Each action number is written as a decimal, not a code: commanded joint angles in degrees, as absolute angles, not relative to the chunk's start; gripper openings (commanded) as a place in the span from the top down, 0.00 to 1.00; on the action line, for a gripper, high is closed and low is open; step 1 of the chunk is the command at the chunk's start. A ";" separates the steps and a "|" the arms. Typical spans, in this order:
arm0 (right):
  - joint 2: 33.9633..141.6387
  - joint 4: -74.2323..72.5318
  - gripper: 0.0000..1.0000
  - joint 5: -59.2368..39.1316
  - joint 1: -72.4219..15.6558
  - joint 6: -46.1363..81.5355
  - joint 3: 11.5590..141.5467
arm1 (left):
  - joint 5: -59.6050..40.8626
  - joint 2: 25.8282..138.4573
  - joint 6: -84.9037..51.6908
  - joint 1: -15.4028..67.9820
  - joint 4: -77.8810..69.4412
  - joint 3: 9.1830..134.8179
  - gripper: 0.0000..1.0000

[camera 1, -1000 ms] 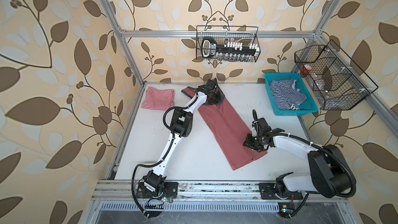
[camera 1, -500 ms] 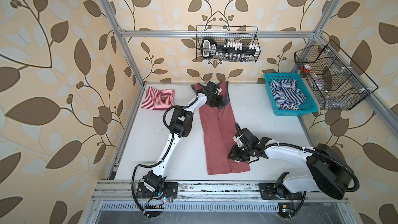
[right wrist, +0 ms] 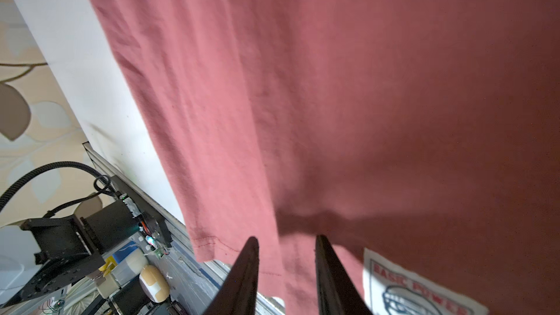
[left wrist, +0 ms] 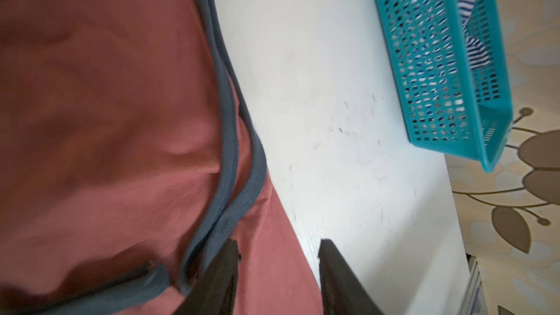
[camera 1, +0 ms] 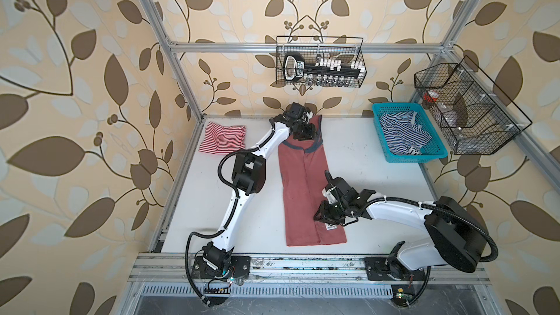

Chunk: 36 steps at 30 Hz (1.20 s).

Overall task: Fold and stack the tank tops
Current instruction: 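Lift and swing the maroon shirt with both grippers, laying it lengthwise, then grasp the shirt's near hem corners with both grippers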

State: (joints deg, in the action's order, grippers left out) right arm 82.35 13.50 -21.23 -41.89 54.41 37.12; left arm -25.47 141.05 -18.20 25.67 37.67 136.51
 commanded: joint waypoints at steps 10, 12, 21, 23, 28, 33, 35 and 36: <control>63.03 30.02 0.56 -8.10 -42.16 50.72 36.60 | -10.45 111.31 -21.74 25.75 46.98 105.59 0.55; 59.77 32.84 0.55 -6.31 -42.12 50.48 34.99 | -10.45 103.78 -24.43 26.21 44.96 95.07 0.56; 53.16 39.30 0.55 -2.35 -42.80 53.18 27.10 | -7.82 76.67 -37.61 40.48 41.60 61.62 0.54; 52.32 39.89 0.55 -1.68 -43.03 53.56 26.22 | -7.79 74.39 -40.93 43.54 41.40 56.76 0.54; 50.91 38.97 0.55 -2.26 -43.37 54.26 24.21 | -7.60 71.94 -47.74 50.87 40.94 47.37 0.51; 51.60 34.79 0.55 -5.83 -43.94 54.66 21.66 | -7.82 71.46 -53.88 55.61 36.75 41.60 0.47; 51.94 33.68 0.55 -6.63 -44.42 54.76 21.11 | -7.83 71.59 -55.83 57.08 34.66 40.08 0.45; 51.94 33.60 0.55 -6.68 -44.75 54.90 20.94 | -7.87 71.70 -56.64 57.57 33.63 39.51 0.43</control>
State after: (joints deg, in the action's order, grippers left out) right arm 51.77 35.42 -5.15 -43.97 53.36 21.85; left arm -8.73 72.79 -51.46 56.40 37.80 40.51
